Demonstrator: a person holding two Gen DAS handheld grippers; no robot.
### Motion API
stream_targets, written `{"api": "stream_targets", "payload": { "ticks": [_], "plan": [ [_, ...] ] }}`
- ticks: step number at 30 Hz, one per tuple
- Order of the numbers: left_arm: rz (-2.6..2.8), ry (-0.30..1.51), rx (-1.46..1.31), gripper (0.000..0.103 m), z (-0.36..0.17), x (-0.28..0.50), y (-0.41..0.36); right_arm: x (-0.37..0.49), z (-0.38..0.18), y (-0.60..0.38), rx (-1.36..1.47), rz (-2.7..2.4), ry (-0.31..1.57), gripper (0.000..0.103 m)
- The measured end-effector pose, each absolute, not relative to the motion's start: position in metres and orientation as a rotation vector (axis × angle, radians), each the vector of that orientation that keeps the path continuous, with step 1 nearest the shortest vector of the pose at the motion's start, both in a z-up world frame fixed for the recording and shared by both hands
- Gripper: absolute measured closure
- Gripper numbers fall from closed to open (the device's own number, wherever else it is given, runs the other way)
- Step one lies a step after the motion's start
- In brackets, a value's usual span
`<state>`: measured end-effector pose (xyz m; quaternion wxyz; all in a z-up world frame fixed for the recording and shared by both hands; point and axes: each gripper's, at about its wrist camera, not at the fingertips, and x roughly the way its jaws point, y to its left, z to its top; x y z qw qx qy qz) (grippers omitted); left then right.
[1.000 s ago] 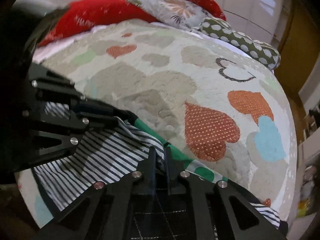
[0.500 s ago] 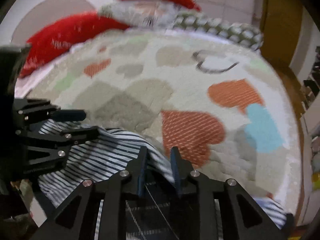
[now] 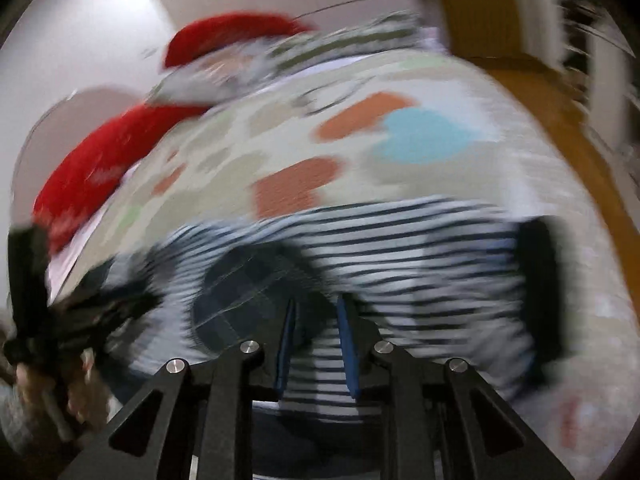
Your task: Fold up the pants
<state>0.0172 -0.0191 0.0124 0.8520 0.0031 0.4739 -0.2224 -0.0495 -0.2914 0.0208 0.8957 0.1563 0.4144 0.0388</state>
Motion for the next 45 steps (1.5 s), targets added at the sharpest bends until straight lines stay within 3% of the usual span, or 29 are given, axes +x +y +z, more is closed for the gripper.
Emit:
{"api": "stream_targets", "payload": {
  "ticks": [3,4,8,12,14,17,18,21,23,25,27,38,45],
  "plan": [
    [-0.457,0.984,0.008,0.043,0.012,0.014,-0.023,-0.062,0.032,-0.319,0.419,-0.035,0.819,0.082],
    [-0.453,0.975,0.018,0.041,0.011,0.013,-0.025,-0.064,0.037,-0.32,0.44,-0.025,0.805,0.076],
    [-0.423,0.958,0.059,0.036,0.01,0.009,-0.032,-0.05,0.058,-0.279,0.381,0.142,0.802,0.075],
    [-0.412,0.97,0.053,0.035,0.011,0.011,-0.033,-0.005,0.031,-0.237,0.403,0.278,0.929,0.075],
    [-0.414,0.989,0.066,0.035,0.013,0.012,-0.033,0.01,0.015,-0.242,0.429,0.254,0.95,0.081],
    [-0.424,1.015,0.098,0.035,0.024,0.009,-0.032,0.003,0.02,-0.278,0.533,0.168,0.882,0.084],
    [-0.434,1.015,0.095,0.035,0.032,0.007,-0.031,-0.008,0.029,-0.295,0.512,0.073,0.833,0.078],
    [-0.488,1.008,0.065,0.035,0.051,0.005,-0.038,-0.046,0.05,-0.347,0.529,-0.064,0.727,0.076],
    [-0.543,0.998,0.044,0.035,0.063,0.004,-0.052,-0.07,0.054,-0.374,0.61,-0.077,0.694,0.072],
    [-0.627,1.016,0.026,0.035,0.072,0.007,-0.078,-0.097,0.052,-0.39,0.662,-0.073,0.682,0.054],
    [-0.687,1.05,0.014,0.035,0.075,0.014,-0.106,-0.112,0.046,-0.39,0.692,-0.049,0.695,0.047],
    [-0.95,1.211,0.137,0.034,0.052,0.052,-0.269,-0.118,0.018,-0.359,0.605,0.026,0.798,0.046],
    [-0.99,1.279,0.216,0.033,0.021,0.05,-0.308,-0.112,0.01,-0.362,0.624,0.034,0.776,0.045]
  ]
}}
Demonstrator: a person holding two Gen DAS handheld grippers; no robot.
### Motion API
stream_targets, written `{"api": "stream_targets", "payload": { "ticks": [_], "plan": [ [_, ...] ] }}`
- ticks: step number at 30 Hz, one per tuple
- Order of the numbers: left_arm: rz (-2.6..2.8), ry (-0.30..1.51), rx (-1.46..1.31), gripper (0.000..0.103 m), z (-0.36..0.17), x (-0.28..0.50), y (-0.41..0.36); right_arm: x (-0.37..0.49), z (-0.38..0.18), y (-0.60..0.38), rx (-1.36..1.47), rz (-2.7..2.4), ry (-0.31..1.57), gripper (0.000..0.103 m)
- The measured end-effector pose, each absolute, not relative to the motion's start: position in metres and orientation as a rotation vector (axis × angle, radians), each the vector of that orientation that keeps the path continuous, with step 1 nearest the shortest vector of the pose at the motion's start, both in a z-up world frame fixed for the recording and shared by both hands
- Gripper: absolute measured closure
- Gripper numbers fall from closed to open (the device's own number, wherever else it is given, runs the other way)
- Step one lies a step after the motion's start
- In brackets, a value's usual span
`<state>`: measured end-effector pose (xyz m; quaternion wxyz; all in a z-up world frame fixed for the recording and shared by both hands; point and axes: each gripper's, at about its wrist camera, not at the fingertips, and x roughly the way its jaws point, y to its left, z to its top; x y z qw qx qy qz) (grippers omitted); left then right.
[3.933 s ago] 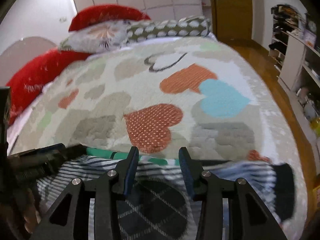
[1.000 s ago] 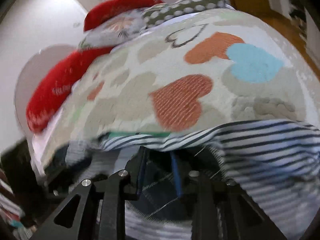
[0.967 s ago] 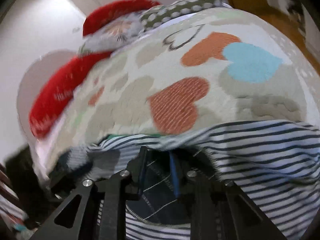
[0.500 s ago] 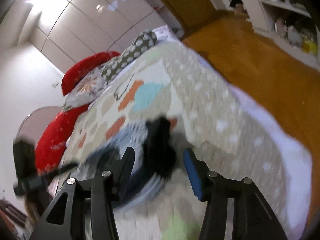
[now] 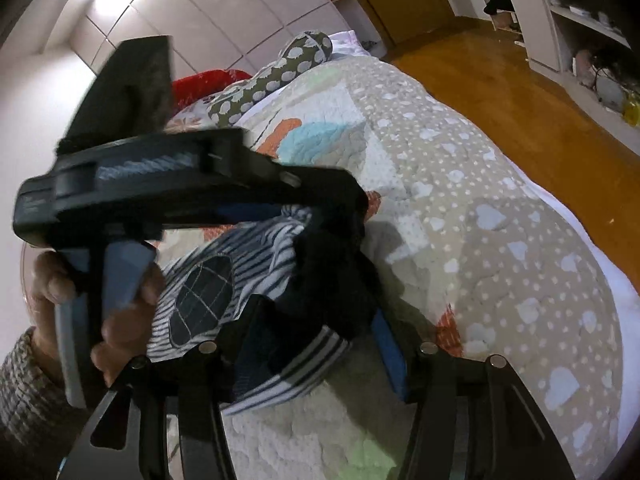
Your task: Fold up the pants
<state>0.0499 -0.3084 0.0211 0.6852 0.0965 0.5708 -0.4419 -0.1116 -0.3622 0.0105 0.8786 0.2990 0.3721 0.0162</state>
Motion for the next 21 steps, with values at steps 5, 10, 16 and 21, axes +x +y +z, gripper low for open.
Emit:
{"api": "stream_targets", "payload": {
  "ticks": [5,10,16,21],
  "plan": [
    [-0.964,1.234,0.277,0.079,0.027,0.043,-0.305,-0.1,0.009,-0.363,0.655,0.059,0.784,0.08],
    [-0.956,1.193,0.11,0.08,0.051,0.047,-0.263,-0.098,0.027,-0.348,0.608,0.062,0.757,0.082],
    [-0.91,1.147,-0.149,0.08,0.065,0.052,-0.173,-0.088,0.055,-0.302,0.492,0.131,0.754,0.082],
    [-0.803,1.146,-0.368,0.064,0.048,0.055,-0.095,-0.079,0.06,-0.239,0.363,0.239,0.794,0.079]
  ]
}}
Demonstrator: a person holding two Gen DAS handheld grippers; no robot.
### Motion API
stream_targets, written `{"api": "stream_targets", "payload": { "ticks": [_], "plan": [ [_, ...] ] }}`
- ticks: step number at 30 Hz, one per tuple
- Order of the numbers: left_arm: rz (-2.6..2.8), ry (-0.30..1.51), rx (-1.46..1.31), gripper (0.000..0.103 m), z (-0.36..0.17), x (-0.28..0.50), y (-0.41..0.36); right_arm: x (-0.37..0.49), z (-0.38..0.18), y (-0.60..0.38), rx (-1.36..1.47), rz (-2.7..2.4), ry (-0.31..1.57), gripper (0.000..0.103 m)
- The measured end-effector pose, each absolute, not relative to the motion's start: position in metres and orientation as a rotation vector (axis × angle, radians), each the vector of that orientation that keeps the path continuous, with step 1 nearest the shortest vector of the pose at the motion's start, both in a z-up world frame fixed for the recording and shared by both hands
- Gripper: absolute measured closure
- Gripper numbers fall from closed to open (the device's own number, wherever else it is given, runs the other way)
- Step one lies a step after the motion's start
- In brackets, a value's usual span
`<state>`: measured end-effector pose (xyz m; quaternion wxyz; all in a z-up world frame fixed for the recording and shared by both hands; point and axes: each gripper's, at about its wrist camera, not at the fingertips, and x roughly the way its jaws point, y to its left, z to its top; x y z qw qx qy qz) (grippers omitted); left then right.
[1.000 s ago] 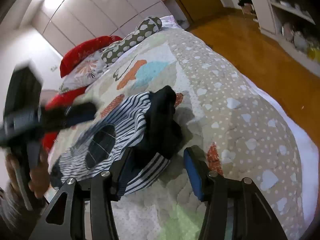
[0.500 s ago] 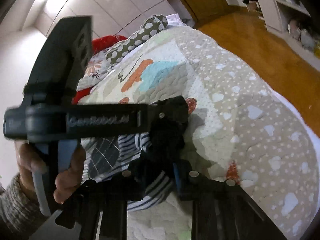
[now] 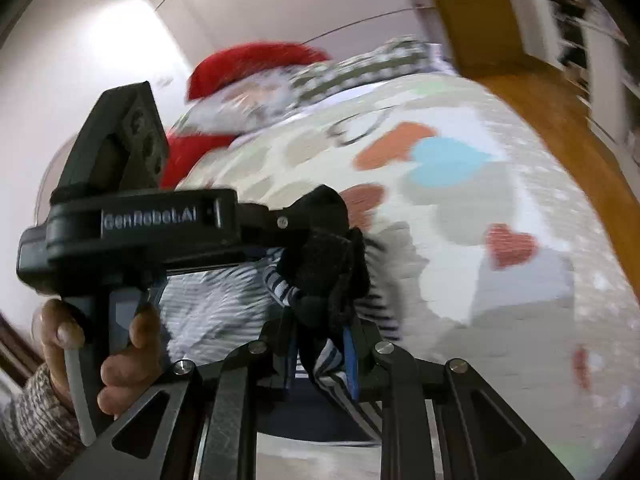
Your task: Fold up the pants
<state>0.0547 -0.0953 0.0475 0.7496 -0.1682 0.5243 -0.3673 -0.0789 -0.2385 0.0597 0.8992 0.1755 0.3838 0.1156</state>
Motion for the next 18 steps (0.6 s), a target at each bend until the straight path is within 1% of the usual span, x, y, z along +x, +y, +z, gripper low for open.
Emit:
{"api": "stream_targets", "payload": {
  "ticks": [1,2,3,4,5,6,7,9,13,14,15,16,18],
  "plan": [
    [-0.771,1.143,-0.399,0.06,0.044,0.053,-0.08,-0.076,0.057,-0.228,0.336,0.268,0.81,0.077],
    [-0.744,1.133,-0.43,0.059,0.043,0.048,-0.061,-0.071,0.05,-0.212,0.296,0.307,0.844,0.074],
    [-0.731,1.12,-0.447,0.059,0.044,0.042,-0.049,-0.068,0.044,-0.2,0.27,0.332,0.879,0.066],
    [-0.716,1.1,-0.461,0.056,0.047,0.035,-0.036,-0.068,0.04,-0.193,0.258,0.35,0.899,0.063],
    [-0.7,1.079,-0.47,0.049,0.05,0.028,-0.025,-0.07,0.039,-0.189,0.259,0.368,0.901,0.063],
    [-0.677,1.052,-0.479,0.045,0.054,0.019,-0.013,-0.075,0.041,-0.186,0.271,0.391,0.889,0.061],
    [-0.656,1.026,-0.487,0.042,0.06,0.013,-0.002,-0.081,0.045,-0.187,0.288,0.418,0.873,0.055],
    [-0.626,0.996,-0.506,0.042,0.061,0.001,0.014,-0.091,0.051,-0.194,0.321,0.45,0.859,0.049],
    [-0.575,0.973,-0.519,0.042,0.057,-0.018,0.022,-0.1,0.063,-0.213,0.347,0.376,0.809,0.049],
    [-0.563,0.97,-0.511,0.042,0.056,-0.024,0.021,-0.098,0.066,-0.217,0.342,0.335,0.805,0.05],
    [-0.561,0.966,-0.506,0.042,0.056,-0.029,0.021,-0.093,0.066,-0.219,0.342,0.306,0.811,0.065],
    [-0.56,0.961,-0.497,0.042,0.056,-0.038,0.023,-0.085,0.064,-0.22,0.354,0.279,0.832,0.081],
    [-0.557,0.964,-0.469,0.042,0.055,-0.045,0.017,-0.07,0.058,-0.216,0.37,0.244,0.872,0.084]
  ]
}}
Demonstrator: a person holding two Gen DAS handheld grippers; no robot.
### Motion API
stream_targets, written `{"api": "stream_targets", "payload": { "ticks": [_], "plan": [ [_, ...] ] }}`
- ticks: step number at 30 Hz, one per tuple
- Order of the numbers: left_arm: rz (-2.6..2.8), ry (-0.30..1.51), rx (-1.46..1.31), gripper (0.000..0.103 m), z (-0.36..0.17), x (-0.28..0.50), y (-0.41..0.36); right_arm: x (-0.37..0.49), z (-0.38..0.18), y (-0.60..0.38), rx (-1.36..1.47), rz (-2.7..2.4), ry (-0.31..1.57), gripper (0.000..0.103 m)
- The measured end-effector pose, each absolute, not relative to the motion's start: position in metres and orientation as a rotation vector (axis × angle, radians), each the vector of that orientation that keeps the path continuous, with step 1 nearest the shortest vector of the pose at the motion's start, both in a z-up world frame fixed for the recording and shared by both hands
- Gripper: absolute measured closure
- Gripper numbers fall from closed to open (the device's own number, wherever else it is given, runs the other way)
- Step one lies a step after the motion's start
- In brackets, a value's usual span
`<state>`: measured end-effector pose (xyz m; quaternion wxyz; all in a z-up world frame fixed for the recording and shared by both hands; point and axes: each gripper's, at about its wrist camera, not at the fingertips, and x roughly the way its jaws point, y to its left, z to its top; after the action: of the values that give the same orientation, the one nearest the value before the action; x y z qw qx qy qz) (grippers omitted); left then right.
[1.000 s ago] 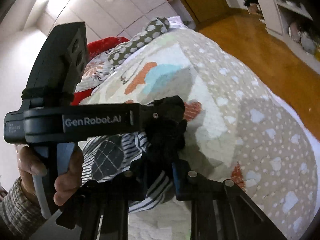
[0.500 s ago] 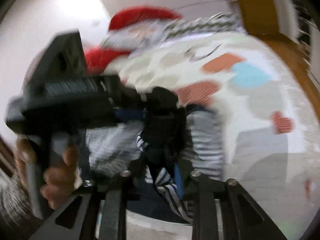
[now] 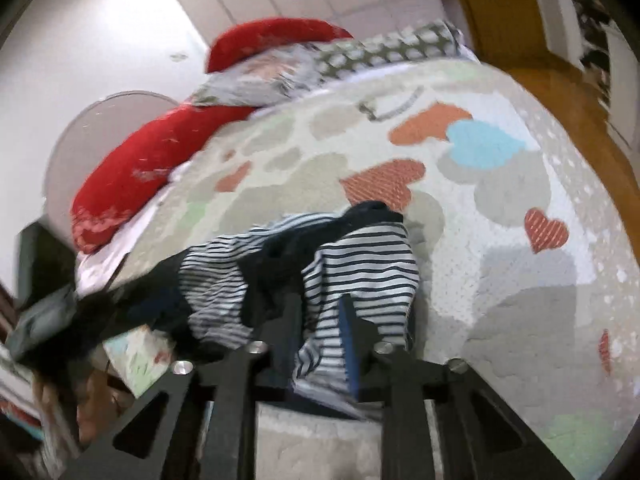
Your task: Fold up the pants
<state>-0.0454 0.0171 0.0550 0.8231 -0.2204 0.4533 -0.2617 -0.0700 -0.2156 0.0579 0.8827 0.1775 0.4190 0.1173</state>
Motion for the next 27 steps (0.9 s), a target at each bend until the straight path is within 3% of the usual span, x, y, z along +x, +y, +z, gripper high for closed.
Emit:
{"api": "stream_targets", "payload": {
  "ticks": [10,15,17,19,21,25,26,27],
  "plan": [
    [-0.518,0.983,-0.418,0.042,0.056,-0.056,0.009,-0.041,0.02,-0.179,0.444,0.347,0.928,0.083],
    [-0.491,0.974,-0.436,0.042,0.06,-0.057,0.013,-0.064,0.048,-0.225,0.58,0.376,0.783,0.083],
    [-0.484,0.962,-0.437,0.042,0.062,-0.058,0.016,-0.078,0.06,-0.245,0.575,0.304,0.679,0.074],
    [-0.476,0.948,-0.435,0.042,0.065,-0.06,0.02,-0.089,0.068,-0.26,0.533,0.224,0.609,0.059],
    [-0.463,0.936,-0.43,0.042,0.067,-0.061,0.025,-0.091,0.07,-0.267,0.495,0.159,0.616,0.054],
    [-0.426,0.918,-0.424,0.042,0.072,-0.063,0.039,-0.076,0.069,-0.255,0.46,0.154,0.73,0.054],
    [-0.412,0.912,-0.424,0.042,0.073,-0.064,0.044,-0.069,0.069,-0.244,0.446,0.183,0.781,0.056],
    [-0.404,0.908,-0.426,0.042,0.074,-0.064,0.047,-0.066,0.069,-0.24,0.443,0.216,0.804,0.066]
  ]
}}
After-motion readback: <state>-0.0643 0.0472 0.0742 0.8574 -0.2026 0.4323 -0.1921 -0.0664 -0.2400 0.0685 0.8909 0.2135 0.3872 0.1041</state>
